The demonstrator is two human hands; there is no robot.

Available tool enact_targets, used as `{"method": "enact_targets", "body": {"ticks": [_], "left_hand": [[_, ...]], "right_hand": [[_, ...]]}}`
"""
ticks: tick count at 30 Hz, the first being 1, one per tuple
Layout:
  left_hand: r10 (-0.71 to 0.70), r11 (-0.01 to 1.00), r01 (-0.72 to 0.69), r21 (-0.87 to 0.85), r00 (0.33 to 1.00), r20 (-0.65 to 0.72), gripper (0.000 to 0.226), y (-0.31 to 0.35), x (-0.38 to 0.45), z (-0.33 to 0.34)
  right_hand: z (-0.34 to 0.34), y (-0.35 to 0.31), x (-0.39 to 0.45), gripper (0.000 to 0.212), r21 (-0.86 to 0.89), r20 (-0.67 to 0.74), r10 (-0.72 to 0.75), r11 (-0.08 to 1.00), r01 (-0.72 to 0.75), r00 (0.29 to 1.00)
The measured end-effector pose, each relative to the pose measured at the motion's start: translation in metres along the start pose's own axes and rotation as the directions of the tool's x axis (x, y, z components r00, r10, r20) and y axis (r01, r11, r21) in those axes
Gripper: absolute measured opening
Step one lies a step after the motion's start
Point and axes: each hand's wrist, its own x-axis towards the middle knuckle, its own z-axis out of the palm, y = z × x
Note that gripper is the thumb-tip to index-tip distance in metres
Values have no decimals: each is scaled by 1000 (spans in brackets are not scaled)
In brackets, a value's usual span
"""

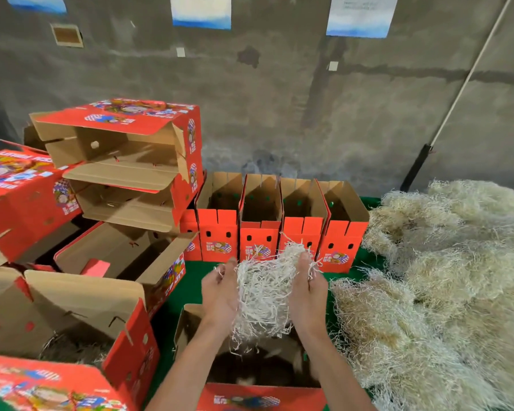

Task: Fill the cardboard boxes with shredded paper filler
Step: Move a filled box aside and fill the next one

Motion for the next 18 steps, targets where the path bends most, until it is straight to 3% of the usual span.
{"method": "enact_targets", "body": {"ticks": [2,8,10,13,18], "left_hand": [[84,996,-86,39,995,44,37,-5,1,-6],[254,966,-248,78,963,-87,48,18,27,-26],[307,947,-294,128,947,-93,53,17,29,-34],[301,947,-288,138,950,-84,51,7,29,-36],[264,962,-247,116,951,-160,43,9,44,-54]], "right_hand": [[-3,1,3,58,5,-39,-5,1000,5,999],[-11,10,-10,57,-39,66,-59,997,62,996],[-16,3,-1,45,-24,62,-67,997,68,996],[-20,-1,9,39,-64,48,-87,994,90,995],[-33,11,11,60,-102,-51,-58,993,52,997]]}}
